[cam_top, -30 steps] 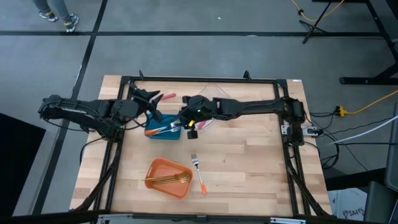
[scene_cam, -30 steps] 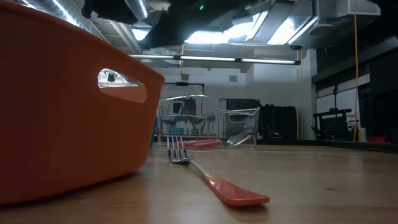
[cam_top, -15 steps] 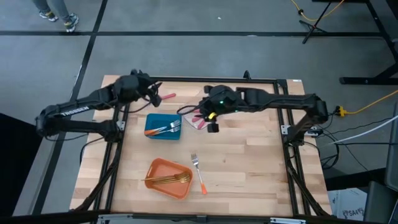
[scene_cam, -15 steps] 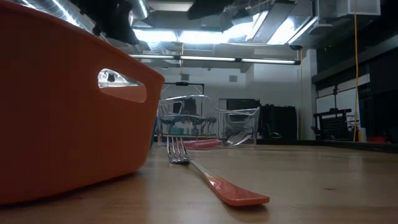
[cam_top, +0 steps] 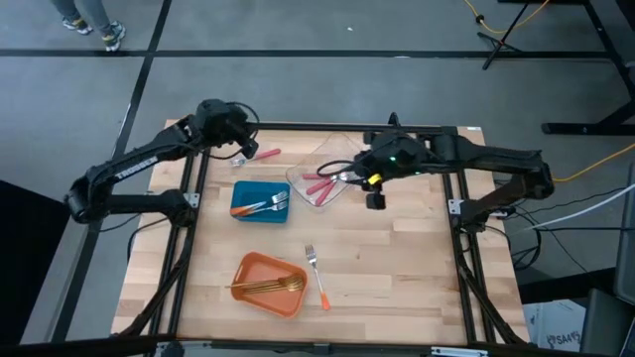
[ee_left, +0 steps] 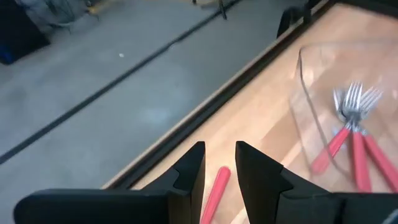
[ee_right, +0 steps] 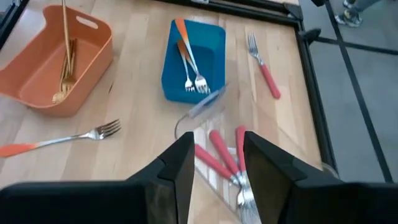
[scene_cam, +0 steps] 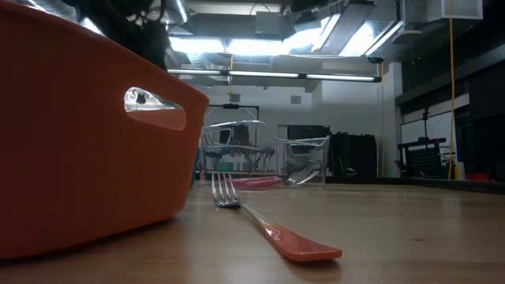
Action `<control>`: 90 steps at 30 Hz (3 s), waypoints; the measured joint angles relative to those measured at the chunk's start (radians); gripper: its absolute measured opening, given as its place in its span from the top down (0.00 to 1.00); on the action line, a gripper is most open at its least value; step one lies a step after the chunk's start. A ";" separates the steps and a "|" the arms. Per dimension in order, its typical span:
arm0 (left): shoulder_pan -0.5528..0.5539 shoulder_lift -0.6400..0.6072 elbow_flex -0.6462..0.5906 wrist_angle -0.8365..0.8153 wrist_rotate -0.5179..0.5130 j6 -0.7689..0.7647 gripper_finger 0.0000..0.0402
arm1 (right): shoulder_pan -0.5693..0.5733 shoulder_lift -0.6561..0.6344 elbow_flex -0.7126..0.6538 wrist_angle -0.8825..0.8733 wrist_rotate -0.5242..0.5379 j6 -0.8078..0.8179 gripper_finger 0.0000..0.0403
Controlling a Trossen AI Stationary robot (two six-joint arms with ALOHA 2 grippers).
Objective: Sort silverware by color (type)
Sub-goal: Put the pink fork into the transparent bin
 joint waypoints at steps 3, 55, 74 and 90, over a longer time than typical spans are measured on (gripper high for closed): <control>0.042 0.064 0.000 0.001 0.036 0.026 0.79 | 0.000 -0.060 -0.072 0.006 0.000 0.025 0.68; 0.204 0.588 0.000 -0.084 0.188 0.368 0.79 | 0.000 -0.310 -0.684 0.409 0.067 0.194 0.68; 0.203 0.675 0.001 -0.077 0.184 0.366 0.79 | 0.000 -0.309 -0.684 0.408 0.067 0.194 0.68; 0.198 0.700 0.002 -0.070 0.166 0.365 0.80 | 0.000 -0.309 -0.684 0.407 0.066 0.194 0.68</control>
